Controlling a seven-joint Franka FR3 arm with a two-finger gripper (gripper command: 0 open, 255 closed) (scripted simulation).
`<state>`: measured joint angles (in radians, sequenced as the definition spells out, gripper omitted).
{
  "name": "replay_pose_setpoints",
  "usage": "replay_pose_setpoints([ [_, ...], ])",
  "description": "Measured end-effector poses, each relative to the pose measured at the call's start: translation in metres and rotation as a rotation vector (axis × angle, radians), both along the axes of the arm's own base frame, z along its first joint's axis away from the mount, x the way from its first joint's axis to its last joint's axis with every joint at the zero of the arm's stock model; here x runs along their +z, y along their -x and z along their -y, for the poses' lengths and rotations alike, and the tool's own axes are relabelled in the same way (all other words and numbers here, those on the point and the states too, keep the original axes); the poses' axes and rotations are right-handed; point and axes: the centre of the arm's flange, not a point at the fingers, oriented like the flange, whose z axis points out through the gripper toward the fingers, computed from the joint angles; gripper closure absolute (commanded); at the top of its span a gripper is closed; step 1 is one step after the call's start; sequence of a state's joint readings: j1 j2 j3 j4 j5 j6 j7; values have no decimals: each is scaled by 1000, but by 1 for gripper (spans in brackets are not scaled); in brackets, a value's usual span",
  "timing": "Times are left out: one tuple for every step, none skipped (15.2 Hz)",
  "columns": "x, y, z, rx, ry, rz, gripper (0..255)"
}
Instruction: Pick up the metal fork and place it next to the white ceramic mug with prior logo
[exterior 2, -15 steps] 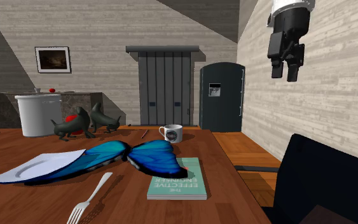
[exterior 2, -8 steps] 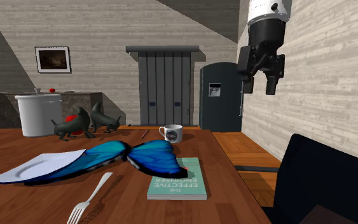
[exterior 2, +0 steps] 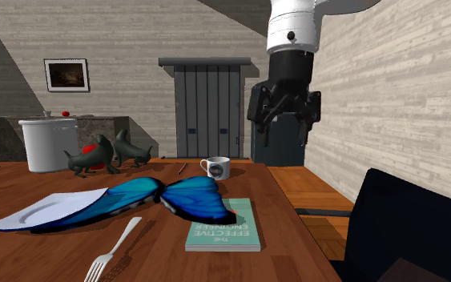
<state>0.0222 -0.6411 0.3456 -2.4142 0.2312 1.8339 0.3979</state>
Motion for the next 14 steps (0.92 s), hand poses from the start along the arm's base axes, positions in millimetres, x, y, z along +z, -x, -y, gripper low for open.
replay_pose_setpoints([
  [-4, -6, -11, -13, 3, 4, 0],
  [-9, -9, -22, -27, 6, 7, 0],
  [-15, -11, -33, -40, 9, 11, 0],
  [-23, -15, -45, -53, 12, 14, 0],
  [-26, -19, -53, -67, 16, 17, 0],
  [-31, -22, -65, -80, 19, 21, 0],
  [-40, -23, -75, -94, 23, 24, 0],
  [-46, -31, -89, -106, 26, 29, 0],
  [-52, -37, -98, -120, 29, 31, 0],
  [-58, -42, -109, -133, 32, 35, 0],
  [-63, -51, -122, -145, 34, 38, 0],
  [-70, -59, -133, -159, 36, 41, 0],
  [-75, -64, -144, -172, 39, 44, 0],
  [-79, -68, -153, -186, 42, 47, 0],
])
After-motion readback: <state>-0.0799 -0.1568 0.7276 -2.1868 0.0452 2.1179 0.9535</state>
